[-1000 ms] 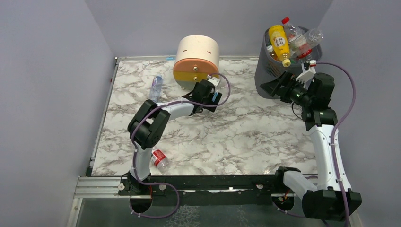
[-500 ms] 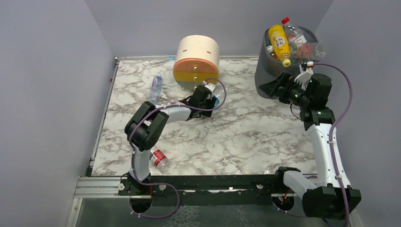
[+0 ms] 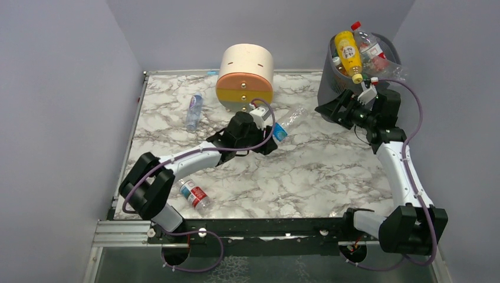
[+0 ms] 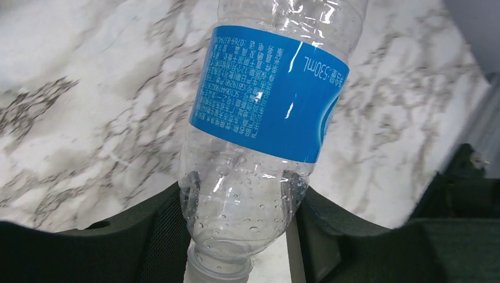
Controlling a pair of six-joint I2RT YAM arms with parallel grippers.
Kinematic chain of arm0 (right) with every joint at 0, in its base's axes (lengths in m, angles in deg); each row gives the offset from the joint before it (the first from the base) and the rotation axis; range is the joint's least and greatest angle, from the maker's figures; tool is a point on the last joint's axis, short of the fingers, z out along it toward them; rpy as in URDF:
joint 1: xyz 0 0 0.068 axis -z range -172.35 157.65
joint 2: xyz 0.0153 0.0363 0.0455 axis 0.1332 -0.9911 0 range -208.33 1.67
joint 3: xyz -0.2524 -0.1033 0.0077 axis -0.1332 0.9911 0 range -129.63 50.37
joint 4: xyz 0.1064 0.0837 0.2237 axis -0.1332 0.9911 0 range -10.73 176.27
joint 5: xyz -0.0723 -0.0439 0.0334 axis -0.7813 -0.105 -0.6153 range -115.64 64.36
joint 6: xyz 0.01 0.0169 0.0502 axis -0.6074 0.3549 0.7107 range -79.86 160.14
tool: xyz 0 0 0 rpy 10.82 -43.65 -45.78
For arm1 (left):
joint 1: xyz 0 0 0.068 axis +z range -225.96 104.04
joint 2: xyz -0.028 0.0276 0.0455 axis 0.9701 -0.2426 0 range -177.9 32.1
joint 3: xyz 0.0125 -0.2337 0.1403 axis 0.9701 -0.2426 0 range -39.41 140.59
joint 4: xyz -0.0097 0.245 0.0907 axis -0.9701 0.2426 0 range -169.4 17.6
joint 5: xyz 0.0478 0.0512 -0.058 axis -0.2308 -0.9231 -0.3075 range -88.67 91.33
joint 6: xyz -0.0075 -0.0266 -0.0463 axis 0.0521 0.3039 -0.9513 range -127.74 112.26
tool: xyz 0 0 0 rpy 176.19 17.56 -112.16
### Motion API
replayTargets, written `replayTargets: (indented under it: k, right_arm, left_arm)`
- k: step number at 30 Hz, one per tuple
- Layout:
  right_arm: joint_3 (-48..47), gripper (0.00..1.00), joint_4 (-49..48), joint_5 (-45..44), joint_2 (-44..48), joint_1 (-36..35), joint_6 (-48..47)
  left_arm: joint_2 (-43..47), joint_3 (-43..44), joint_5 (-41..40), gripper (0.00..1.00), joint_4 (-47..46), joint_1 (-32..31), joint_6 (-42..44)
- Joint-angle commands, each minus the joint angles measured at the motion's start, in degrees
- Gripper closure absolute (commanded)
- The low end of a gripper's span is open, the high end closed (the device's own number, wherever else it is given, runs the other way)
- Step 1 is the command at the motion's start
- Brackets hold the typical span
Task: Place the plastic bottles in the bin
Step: Place the plastic bottle in the trash bin.
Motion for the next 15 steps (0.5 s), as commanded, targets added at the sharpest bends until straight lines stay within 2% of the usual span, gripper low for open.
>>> replayTargets:
  k: [1, 9, 15]
  right_arm:
    - [1.07, 0.03, -6.15, 5.49, -2.49, -2.03, 4.23]
    - [0.75, 0.0, -11.6, 4.81, -6.17, -7.89, 8.58]
    - [0.6, 0.01, -11.19, 1.87, -7.02, -13.46, 8.56]
  left_arm:
    - [5.63, -0.07, 6.27, 0.51, -3.75, -3.09, -2.0]
    - [8.12, -0.56, 6.45, 0.5, -4.91, -6.33, -1.85]
    - [8.0, -0.5, 6.13, 0.5, -6.16, -6.43, -1.96]
